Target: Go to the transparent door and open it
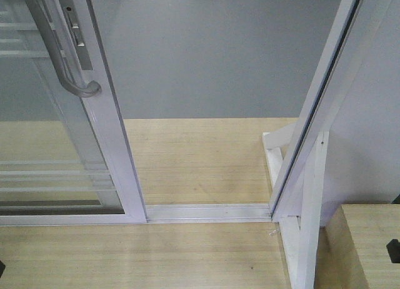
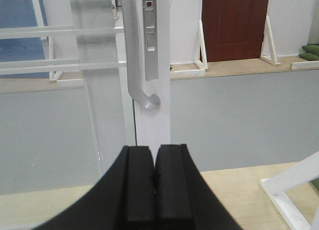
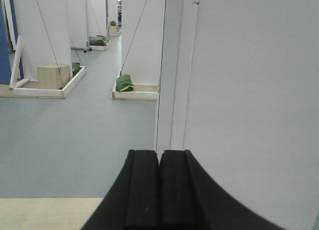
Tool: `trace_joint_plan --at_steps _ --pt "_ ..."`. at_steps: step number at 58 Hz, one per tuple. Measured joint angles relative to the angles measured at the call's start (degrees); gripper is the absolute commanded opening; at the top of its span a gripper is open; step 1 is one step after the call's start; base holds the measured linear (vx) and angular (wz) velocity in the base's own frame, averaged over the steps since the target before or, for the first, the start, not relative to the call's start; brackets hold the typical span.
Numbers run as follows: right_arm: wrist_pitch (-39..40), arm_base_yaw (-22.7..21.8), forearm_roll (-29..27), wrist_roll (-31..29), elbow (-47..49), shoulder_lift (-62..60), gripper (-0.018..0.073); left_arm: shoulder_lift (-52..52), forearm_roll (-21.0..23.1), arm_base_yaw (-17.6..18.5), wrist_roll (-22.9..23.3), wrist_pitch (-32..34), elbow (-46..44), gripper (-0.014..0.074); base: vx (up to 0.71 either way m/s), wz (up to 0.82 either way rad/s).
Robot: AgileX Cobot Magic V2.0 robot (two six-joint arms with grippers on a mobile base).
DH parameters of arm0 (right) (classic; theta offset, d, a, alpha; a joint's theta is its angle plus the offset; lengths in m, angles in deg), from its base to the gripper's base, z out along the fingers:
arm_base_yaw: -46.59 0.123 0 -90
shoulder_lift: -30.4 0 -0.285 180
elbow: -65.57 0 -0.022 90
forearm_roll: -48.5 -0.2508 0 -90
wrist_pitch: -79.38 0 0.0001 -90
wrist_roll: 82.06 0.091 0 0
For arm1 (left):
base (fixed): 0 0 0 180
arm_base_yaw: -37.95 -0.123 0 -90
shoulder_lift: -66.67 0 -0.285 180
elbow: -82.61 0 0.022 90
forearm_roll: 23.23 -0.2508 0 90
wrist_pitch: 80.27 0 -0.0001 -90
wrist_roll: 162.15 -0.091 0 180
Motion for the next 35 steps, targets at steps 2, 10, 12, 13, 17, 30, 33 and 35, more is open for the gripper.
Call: trace_joint_plan --at_steps 2,10,12,13,17,30,33,35 --pt "-1.1 0.0 0.0 0.4 0.0 -0.5 -0.0009 0.0 0.0 0.0 0.0 0.1 0.0 -0.0006 0.00 0.00" --pt "-4.5 0.0 0.0 0.9 -0.1 -0.8 -0.0009 0.0 0.0 0.0 0.0 0.0 0.0 -0.0006 0.00 0.00" --pt "-4.6 0.0 0.0 0.9 -0.1 -0.8 -0.0009 0.0 0.0 0.0 0.0 0.0 0.0 -0.0006 0.00 0.00" --pt "-4.6 0.0 0.0 0.9 -0.1 -0.8 -0.0009 0.0 0.0 0.0 0.0 0.0 0.0 -0.0006 0.00 0.00" --pt "-4.6 0.0 0.0 0.9 -0.1 -0.8 -0.0009 0.0 0.0 0.0 0.0 0.0 0.0 -0.0006 0.00 0.00" --pt "-4.7 0.0 0.0 0.9 -0.1 -0.8 -0.0009 0.0 0.0 0.0 0.0 0.0 0.0 -0.0006 0.00 0.00" --pt "-4.8 0.0 0.0 0.9 -0.1 -0.8 -0.0009 0.0 0.0 0.0 0.0 0.0 0.0 -0.0006 0.00 0.00" --pt "-4.8 0.0 0.0 0.9 -0.1 -0.8 -0.0009 0.0 0.0 0.0 0.0 0.0 0.0 -0.0006 0.00 0.00"
